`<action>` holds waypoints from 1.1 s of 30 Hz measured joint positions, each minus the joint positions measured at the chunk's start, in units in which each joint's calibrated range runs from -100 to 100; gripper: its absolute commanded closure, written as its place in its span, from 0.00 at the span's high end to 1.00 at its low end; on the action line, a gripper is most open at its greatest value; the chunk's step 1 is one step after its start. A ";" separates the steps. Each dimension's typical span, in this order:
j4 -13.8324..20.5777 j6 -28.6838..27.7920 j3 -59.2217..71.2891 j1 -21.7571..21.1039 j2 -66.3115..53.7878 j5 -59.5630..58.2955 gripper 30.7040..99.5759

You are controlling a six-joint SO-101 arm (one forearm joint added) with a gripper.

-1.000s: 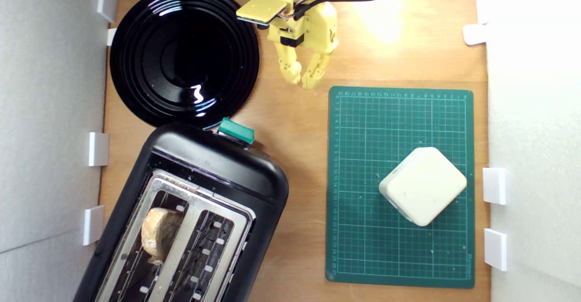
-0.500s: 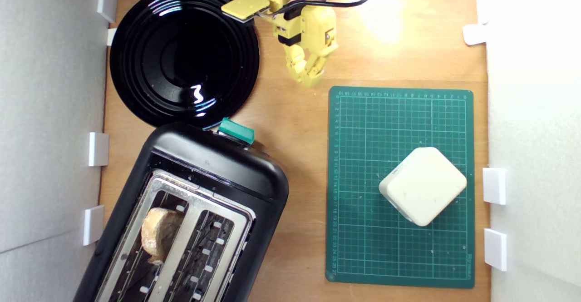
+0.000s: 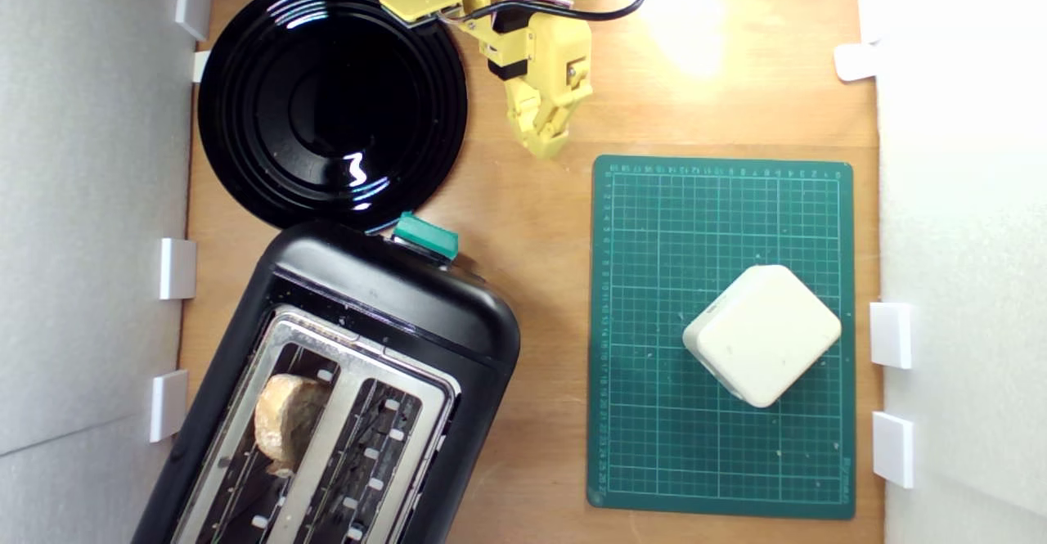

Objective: Pick bread and place in toaster

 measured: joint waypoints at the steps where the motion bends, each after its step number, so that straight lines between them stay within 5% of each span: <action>1: 0.00 0.00 0.00 0.00 0.00 0.00 0.27; 33: 0.36 0.00 0.00 0.09 0.00 0.00 0.28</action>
